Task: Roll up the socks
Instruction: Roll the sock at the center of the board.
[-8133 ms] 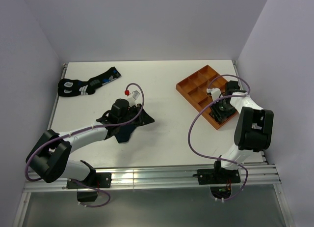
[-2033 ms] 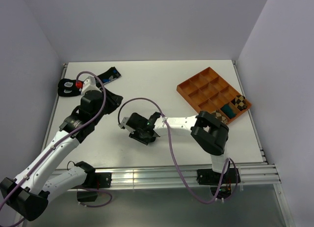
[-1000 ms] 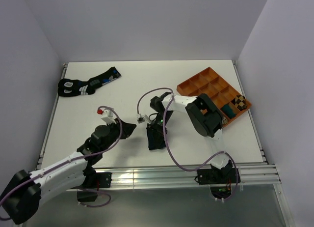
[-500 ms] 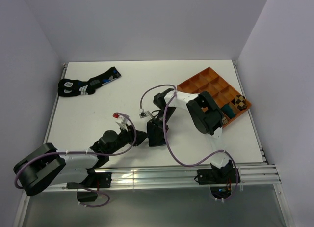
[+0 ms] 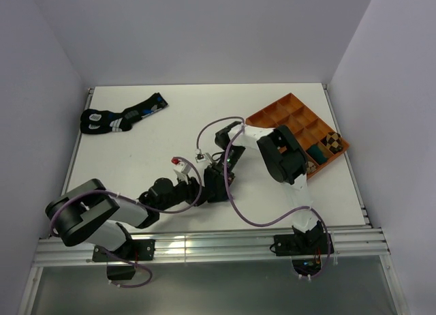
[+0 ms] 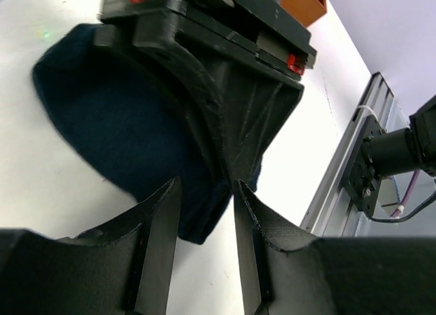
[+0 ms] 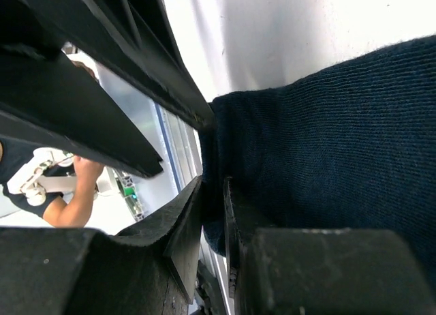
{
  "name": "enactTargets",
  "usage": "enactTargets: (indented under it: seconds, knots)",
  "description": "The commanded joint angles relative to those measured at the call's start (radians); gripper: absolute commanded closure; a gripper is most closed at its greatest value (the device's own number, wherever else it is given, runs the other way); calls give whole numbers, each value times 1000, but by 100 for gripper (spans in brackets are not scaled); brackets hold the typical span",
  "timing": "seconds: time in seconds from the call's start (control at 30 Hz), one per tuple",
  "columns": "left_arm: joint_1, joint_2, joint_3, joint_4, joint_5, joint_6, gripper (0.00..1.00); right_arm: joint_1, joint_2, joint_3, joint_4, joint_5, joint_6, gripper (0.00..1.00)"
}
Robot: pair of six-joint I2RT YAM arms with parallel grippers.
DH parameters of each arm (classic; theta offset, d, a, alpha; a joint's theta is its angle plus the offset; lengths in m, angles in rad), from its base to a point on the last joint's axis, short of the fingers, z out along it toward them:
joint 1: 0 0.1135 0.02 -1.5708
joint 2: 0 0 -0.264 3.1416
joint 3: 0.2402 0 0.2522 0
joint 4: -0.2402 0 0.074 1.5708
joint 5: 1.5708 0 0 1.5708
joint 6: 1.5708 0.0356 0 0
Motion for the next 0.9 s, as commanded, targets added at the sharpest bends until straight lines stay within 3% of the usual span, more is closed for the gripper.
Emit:
enactTargets:
  seconds: [0.0, 0.57, 0.87]
  knots:
    - [-9, 39, 44, 86, 58, 43, 57, -12, 17, 52, -49, -42, -23, 76]
    - [-9, 137, 47, 126, 95, 44, 58, -32, 28, 78, -81, -43, -33, 77]
    - [-9, 179, 59, 135, 104, 24, 66, -33, 37, 89, -100, -54, -47, 78]
